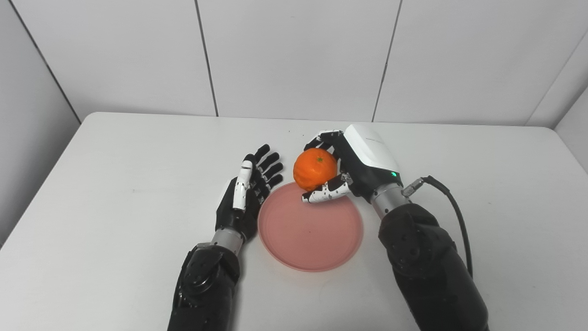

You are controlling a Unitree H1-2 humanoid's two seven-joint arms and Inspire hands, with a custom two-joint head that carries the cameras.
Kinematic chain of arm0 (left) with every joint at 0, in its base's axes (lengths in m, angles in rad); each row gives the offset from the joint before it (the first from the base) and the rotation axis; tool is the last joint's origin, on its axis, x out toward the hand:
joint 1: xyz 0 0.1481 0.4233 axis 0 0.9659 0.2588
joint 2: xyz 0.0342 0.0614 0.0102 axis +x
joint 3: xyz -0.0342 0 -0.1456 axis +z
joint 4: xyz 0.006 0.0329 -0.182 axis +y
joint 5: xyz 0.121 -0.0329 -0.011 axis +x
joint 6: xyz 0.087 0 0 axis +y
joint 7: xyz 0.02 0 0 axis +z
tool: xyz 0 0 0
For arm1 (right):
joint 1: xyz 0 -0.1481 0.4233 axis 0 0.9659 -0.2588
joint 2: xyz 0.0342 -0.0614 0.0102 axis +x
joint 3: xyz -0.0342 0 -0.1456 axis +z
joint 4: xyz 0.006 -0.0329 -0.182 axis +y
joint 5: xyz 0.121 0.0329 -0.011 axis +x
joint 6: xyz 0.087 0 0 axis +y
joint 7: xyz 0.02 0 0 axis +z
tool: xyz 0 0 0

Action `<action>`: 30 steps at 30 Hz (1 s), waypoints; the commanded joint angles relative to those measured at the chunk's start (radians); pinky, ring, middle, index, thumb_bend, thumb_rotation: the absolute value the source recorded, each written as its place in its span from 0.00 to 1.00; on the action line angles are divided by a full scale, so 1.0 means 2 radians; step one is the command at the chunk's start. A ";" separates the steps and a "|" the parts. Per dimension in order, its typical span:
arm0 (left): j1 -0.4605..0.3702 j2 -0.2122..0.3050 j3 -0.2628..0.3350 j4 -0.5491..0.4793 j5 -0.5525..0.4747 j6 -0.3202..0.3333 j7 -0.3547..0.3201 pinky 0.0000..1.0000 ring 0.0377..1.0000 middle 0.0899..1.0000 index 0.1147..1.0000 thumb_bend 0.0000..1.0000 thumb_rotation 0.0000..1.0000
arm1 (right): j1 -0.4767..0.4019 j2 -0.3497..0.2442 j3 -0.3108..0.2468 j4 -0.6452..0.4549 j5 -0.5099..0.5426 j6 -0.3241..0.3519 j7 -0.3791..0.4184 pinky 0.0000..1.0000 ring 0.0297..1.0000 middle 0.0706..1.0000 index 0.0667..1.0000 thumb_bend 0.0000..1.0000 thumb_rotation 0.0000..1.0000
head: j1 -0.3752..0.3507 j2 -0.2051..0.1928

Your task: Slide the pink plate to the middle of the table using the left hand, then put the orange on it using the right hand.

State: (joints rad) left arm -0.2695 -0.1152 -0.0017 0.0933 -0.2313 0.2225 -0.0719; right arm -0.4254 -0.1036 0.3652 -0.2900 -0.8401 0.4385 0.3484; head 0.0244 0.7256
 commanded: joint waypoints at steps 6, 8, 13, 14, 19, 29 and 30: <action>0.003 -0.013 -0.011 -0.007 0.027 -0.003 0.019 0.86 0.87 0.87 0.87 0.41 1.00 | 0.004 -0.001 0.014 -0.012 -0.003 -0.012 0.002 0.30 0.37 0.40 0.48 0.53 0.00 | 0.012 0.004; 0.002 -0.014 -0.013 -0.007 0.030 -0.004 0.021 0.86 0.87 0.88 0.87 0.41 1.00 | 0.007 0.002 0.018 -0.012 -0.003 -0.009 0.006 0.29 0.36 0.39 0.48 0.53 0.00 | 0.014 0.004; 0.001 -0.017 -0.013 -0.009 0.034 -0.003 0.024 0.86 0.87 0.88 0.88 0.41 1.00 | 0.013 0.004 0.026 -0.007 -0.004 -0.011 0.009 0.29 0.36 0.39 0.48 0.53 0.00 | 0.017 0.006; 0.002 -0.017 -0.013 -0.010 0.037 -0.003 0.025 0.86 0.87 0.88 0.87 0.40 1.00 | 0.015 0.005 0.028 -0.006 -0.005 -0.010 0.010 0.29 0.35 0.39 0.48 0.53 0.00 | 0.016 0.006; 0.002 -0.014 -0.016 -0.010 0.042 -0.007 0.026 0.86 0.87 0.88 0.87 0.39 1.00 | 0.022 0.008 0.039 0.001 -0.009 -0.011 0.007 0.29 0.35 0.39 0.48 0.53 0.00 | 0.015 0.007; 0.000 -0.015 -0.013 -0.011 0.042 -0.005 0.026 0.86 0.87 0.88 0.87 0.38 1.00 | 0.028 0.007 0.056 0.022 -0.007 -0.022 0.002 0.29 0.34 0.38 0.48 0.53 0.00 | 0.010 0.011; 0.000 -0.014 -0.012 -0.011 0.042 -0.005 0.026 0.86 0.87 0.88 0.87 0.38 1.00 | 0.028 0.007 0.058 0.023 -0.009 -0.021 0.003 0.29 0.34 0.38 0.48 0.52 0.00 | 0.010 0.011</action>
State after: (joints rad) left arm -0.2678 -0.1383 -0.0279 0.0826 -0.1476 0.2162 -0.0196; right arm -0.3400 -0.0977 0.4799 -0.2211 -0.8459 0.4334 0.3767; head 0.0430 0.7455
